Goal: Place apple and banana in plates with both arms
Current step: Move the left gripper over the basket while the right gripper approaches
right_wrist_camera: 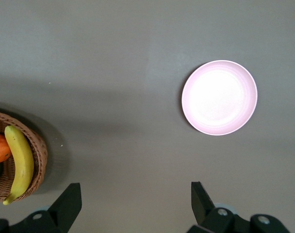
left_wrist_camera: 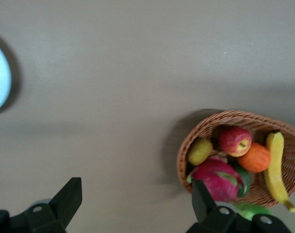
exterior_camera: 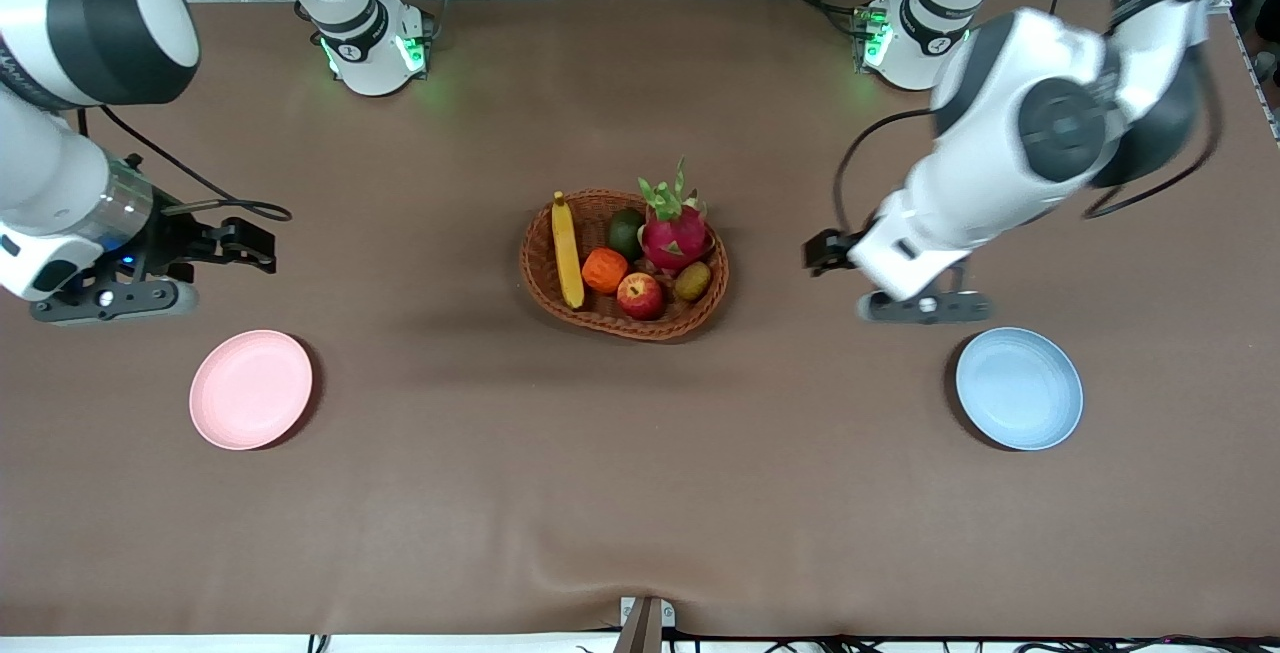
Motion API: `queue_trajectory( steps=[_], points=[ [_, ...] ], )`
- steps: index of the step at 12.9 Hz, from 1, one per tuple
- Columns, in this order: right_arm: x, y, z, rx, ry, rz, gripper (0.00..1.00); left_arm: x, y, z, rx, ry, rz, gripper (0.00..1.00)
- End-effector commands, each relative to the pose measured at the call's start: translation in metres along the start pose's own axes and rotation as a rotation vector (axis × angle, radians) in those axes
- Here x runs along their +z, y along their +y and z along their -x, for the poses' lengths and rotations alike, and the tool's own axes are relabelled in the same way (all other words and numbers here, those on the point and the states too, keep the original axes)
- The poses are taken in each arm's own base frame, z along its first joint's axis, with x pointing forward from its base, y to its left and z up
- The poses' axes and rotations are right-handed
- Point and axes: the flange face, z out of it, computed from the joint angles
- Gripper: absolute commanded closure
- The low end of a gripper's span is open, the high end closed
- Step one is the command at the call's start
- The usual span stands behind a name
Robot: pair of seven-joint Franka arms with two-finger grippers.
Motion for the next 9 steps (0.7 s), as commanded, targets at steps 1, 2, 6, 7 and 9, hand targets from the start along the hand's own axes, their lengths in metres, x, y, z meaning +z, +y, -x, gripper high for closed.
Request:
queue_trajectory(
  steps=[1,2,6,7,9],
  points=[
    [0.015,-0.02,-0.015,-0.021,-0.009,0.011,0.0,0.015,0.016,-0.007,-0.042,0.019,0.012,0.0],
    [0.027,-0.023,-0.023,-0.021,-0.01,0.011,0.0,0.025,0.03,-0.005,-0.032,0.025,0.014,0.0],
    [0.071,-0.042,-0.033,-0.052,-0.094,0.019,0.0,0.051,0.056,-0.004,-0.001,0.05,0.017,0.0],
    [0.075,-0.044,-0.032,-0.061,-0.108,0.019,0.0,0.056,0.06,-0.005,0.0,0.065,0.001,0.0],
    [0.09,-0.052,-0.026,-0.064,-0.16,-0.025,0.0,0.071,0.067,-0.011,-0.006,0.069,0.008,0.0]
  ],
)
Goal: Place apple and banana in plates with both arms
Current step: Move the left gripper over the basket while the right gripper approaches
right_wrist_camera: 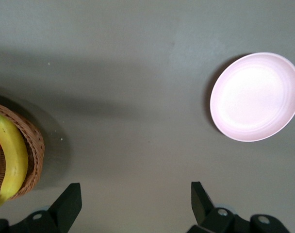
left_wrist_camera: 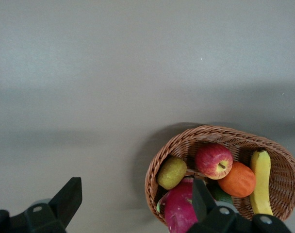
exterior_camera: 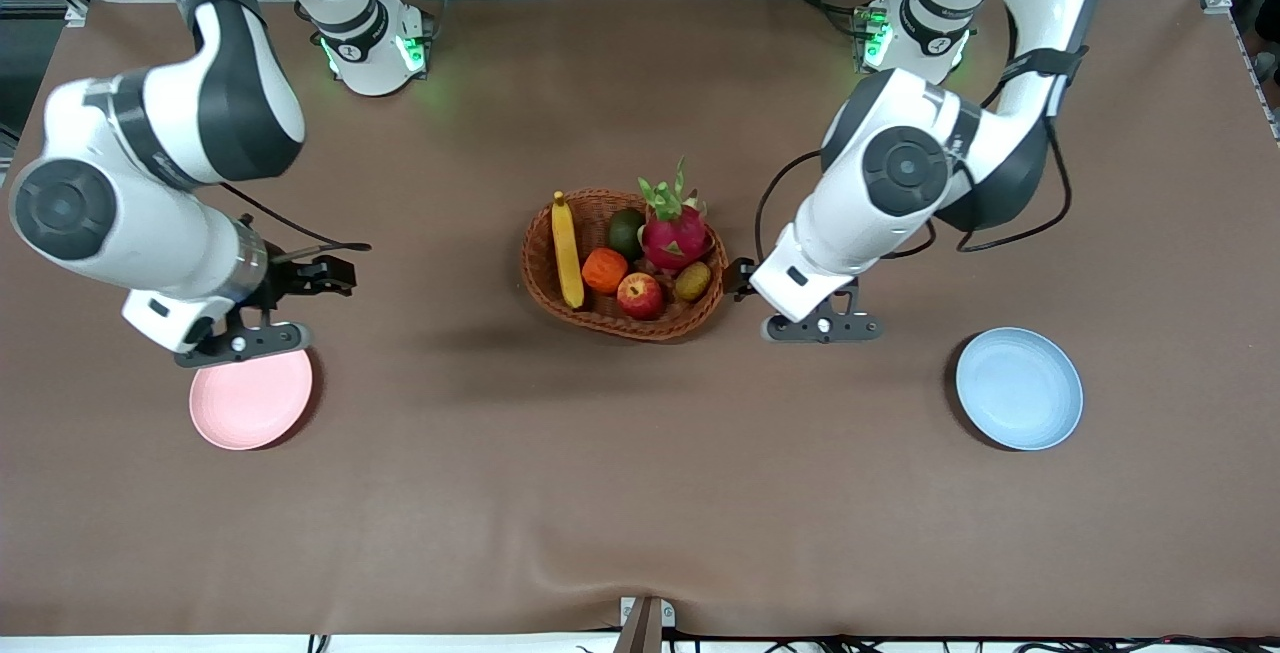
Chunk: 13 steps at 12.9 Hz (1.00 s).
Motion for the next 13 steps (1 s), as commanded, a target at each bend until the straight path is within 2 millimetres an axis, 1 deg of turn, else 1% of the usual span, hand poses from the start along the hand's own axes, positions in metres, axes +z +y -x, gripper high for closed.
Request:
queue_trajectory(
  steps=[1,2,3,4,5,6,7,8,10,13],
  points=[
    [0.024,-0.009,0.007,0.012,-0.076,-0.128,0.0,0.027,0.026,-0.004,0.004,0.014,-0.011,0.0],
    [0.043,-0.009,0.012,-0.003,-0.13,-0.214,0.0,0.04,0.047,0.003,-0.015,0.02,-0.008,0.0],
    [0.059,-0.011,0.016,-0.056,-0.162,-0.255,0.0,0.055,0.058,0.006,-0.068,0.016,-0.01,0.0],
    [0.075,-0.014,0.019,-0.124,-0.179,-0.269,0.0,0.065,0.07,0.012,-0.08,0.018,-0.009,0.0],
    [0.082,-0.019,0.021,-0.148,-0.185,-0.277,0.0,0.066,0.072,0.012,-0.088,0.023,-0.005,0.0],
    [0.088,-0.025,0.022,-0.154,-0.195,-0.28,0.0,0.066,0.073,0.013,-0.086,0.021,-0.003,0.0],
    [0.089,-0.03,0.023,-0.163,-0.198,-0.277,0.0,0.071,0.076,0.015,-0.08,0.014,-0.006,0.0],
    [0.093,-0.035,0.025,-0.17,-0.209,-0.276,0.0,0.083,0.083,0.021,-0.072,0.003,-0.017,0.0],
    [0.101,-0.047,0.028,-0.181,-0.185,-0.265,0.0,0.087,0.085,0.022,-0.067,0.001,-0.02,0.0],
    [0.099,-0.074,0.028,-0.224,-0.159,-0.249,0.0,0.09,0.086,0.021,-0.067,0.008,-0.012,0.0]
  ],
)
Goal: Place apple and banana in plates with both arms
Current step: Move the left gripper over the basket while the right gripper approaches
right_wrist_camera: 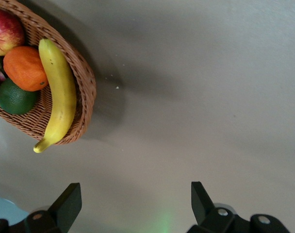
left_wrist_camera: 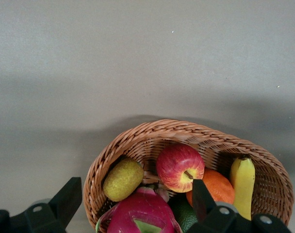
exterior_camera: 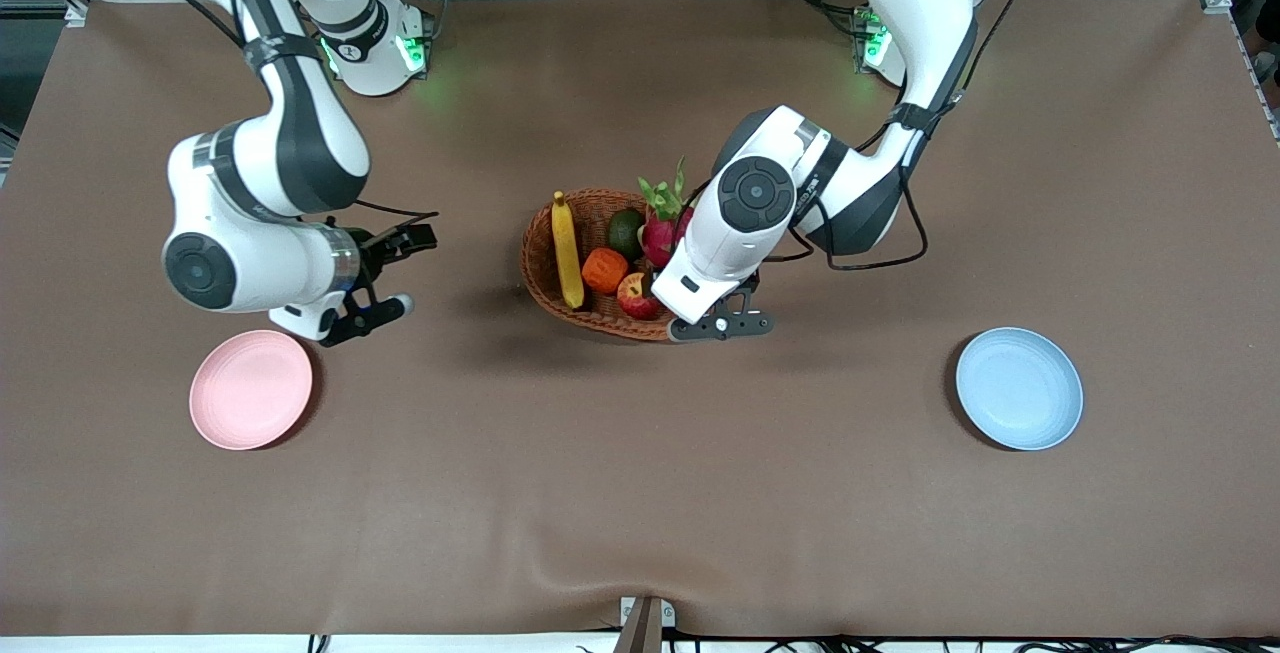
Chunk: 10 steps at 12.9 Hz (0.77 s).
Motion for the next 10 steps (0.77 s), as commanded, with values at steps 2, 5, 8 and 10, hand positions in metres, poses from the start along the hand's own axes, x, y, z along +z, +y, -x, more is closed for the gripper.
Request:
queue_trajectory(
  steps=[2,5,8,10],
  points=[
    [0.011,-0.026,0.006,-0.049,0.018,0.001,0.0,0.001,0.006,-0.004,-0.007,0.029,0.0,0.0],
    [0.032,-0.023,0.019,-0.035,0.043,0.009,0.0,-0.007,0.006,-0.005,-0.005,0.038,0.008,0.0],
    [0.047,-0.03,0.022,-0.031,0.014,0.01,0.0,-0.02,0.006,-0.005,-0.001,0.052,0.021,0.0],
    [0.053,-0.045,0.022,-0.016,0.005,0.02,0.0,-0.026,0.008,-0.003,0.005,0.057,0.026,0.0]
  ],
)
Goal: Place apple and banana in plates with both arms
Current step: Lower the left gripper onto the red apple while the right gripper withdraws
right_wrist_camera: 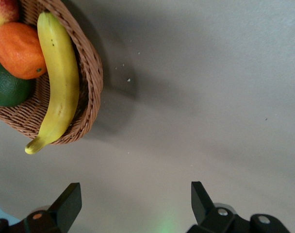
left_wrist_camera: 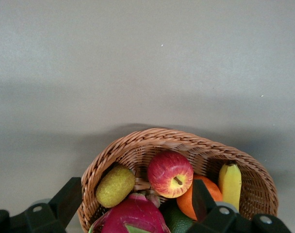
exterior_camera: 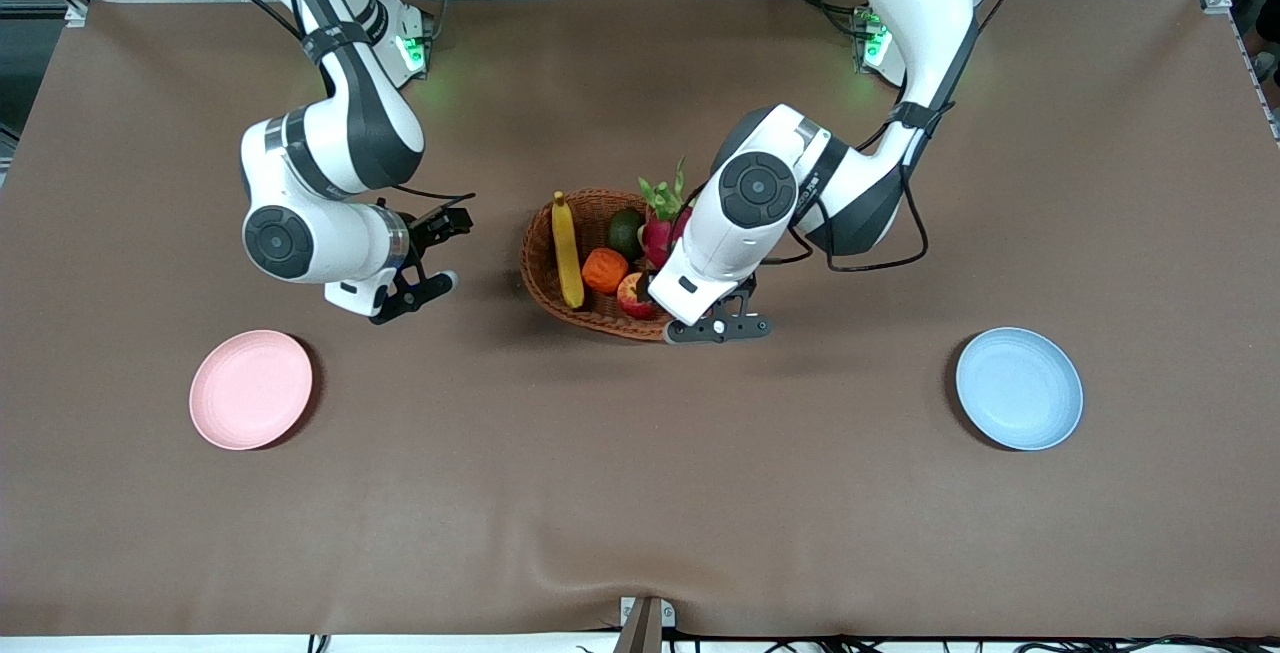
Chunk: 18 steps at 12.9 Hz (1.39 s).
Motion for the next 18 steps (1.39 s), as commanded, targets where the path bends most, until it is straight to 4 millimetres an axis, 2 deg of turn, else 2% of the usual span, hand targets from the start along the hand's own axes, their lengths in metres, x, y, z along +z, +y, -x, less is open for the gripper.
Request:
queue_trajectory(
  steps=[1,2,4,5,6,8,9,11,12,13,15,16,17,18],
  points=[
    [0.008,-0.024,0.011,0.033,0.01,-0.003,0.0,-0.014,0.002,0.002,0.004,0.025,-0.002,0.0],
    [0.012,-0.035,0.013,0.041,0.018,0.006,0.0,-0.015,0.002,0.001,0.005,0.029,-0.001,0.0],
    [0.005,-0.035,0.014,0.053,0.045,0.009,0.0,-0.014,0.0,-0.001,0.011,0.029,-0.002,0.0],
    [-0.016,-0.023,0.018,0.072,0.084,0.002,0.0,-0.018,-0.001,-0.003,0.006,0.034,0.001,0.0],
    [-0.04,0.004,0.02,0.106,0.125,-0.01,0.0,-0.022,-0.002,-0.003,0.002,0.038,0.004,0.0],
    [-0.076,0.042,0.021,0.16,0.194,-0.019,0.0,-0.023,-0.002,-0.003,0.001,0.038,0.004,0.0],
    [-0.092,0.056,0.021,0.18,0.228,-0.017,0.0,-0.033,-0.001,-0.002,0.001,0.049,0.013,0.0],
    [-0.132,0.084,0.023,0.21,0.305,0.014,0.0,-0.036,-0.002,-0.004,-0.003,0.052,0.017,0.0],
    [-0.149,0.09,0.024,0.212,0.329,0.052,0.0,-0.037,-0.001,-0.003,-0.003,0.053,0.018,0.0],
    [-0.156,0.095,0.021,0.21,0.333,0.105,0.0,-0.037,0.003,0.002,0.001,0.051,0.019,0.0],
    [-0.159,0.103,0.02,0.203,0.32,0.195,0.0,-0.044,0.006,0.005,0.006,0.055,0.025,0.0],
    [-0.16,0.11,0.022,0.233,0.322,0.193,0.0,-0.038,0.01,0.009,0.015,0.048,0.022,0.0],
    [-0.173,0.113,0.024,0.261,0.348,0.182,0.0,-0.023,0.017,0.014,0.031,0.032,0.014,0.0],
    [-0.183,0.106,0.026,0.276,0.35,0.182,0.0,-0.013,0.022,0.015,0.046,0.025,0.01,0.0]
  ],
)
